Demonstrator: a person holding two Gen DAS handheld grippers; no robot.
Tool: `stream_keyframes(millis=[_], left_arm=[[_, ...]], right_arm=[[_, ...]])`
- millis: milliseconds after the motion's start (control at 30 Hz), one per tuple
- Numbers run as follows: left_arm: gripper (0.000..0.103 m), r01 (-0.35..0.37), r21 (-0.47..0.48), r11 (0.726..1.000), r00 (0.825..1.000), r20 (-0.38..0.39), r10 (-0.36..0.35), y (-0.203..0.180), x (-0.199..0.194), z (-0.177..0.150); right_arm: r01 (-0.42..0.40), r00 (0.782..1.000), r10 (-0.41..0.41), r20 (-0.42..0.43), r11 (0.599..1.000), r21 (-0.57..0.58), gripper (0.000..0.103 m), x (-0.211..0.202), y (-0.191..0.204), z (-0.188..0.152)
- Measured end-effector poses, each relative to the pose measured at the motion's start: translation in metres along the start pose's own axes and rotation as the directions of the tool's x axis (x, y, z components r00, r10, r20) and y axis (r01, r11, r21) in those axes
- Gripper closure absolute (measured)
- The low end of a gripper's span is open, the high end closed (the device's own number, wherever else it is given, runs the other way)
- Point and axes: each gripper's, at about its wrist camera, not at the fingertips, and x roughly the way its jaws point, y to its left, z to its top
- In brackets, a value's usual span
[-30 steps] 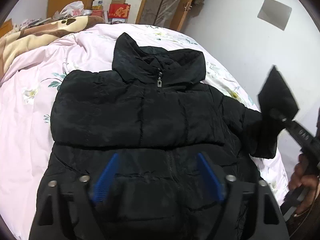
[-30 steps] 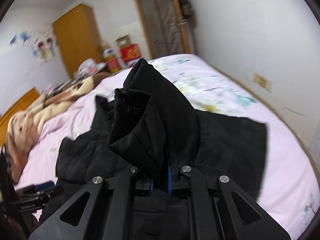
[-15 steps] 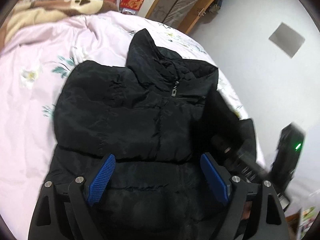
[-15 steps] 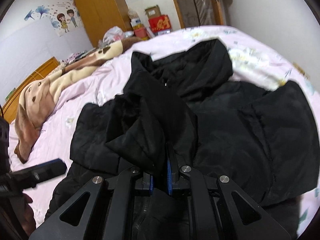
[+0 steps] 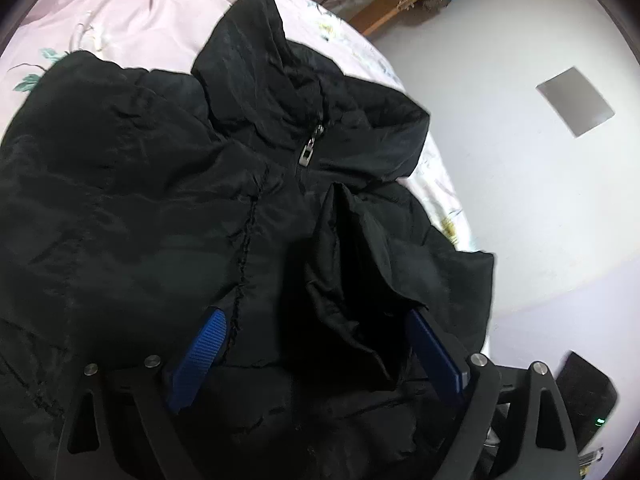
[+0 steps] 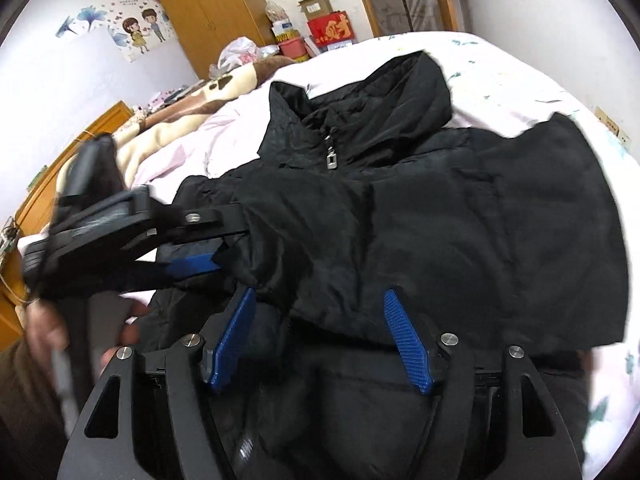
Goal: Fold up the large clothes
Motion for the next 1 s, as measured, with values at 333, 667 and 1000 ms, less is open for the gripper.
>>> stream_keyframes(millis=[333, 667, 1000], left_arm=[[0.011, 0.096, -0.071, 0.993, 0.994, 0.059, -0.091, -0.001, -0.008, -0.007], [0.005, 0.045, -0.068, 0.997, 0.998, 0.040, -0.042, -0.007, 0.002, -0.011], [0.066, -0.199, -0.031, 0.979, 0.980, 0.007, 0.200, -0.022, 0.017, -0.019]], right_arm=[[0.151, 0.981, -0.164, 0.101, 0.980, 0.126, 0.036, -0.061, -0.062, 0.001], [0.183, 0.973, -0.204, 0.104, 0.967, 0.178, 0.036, -0.063, -0.084, -0.005], [0.211, 0.969, -0.230, 0.090, 0.960, 0.182, 0.036, -0.059, -0.087, -0.006]])
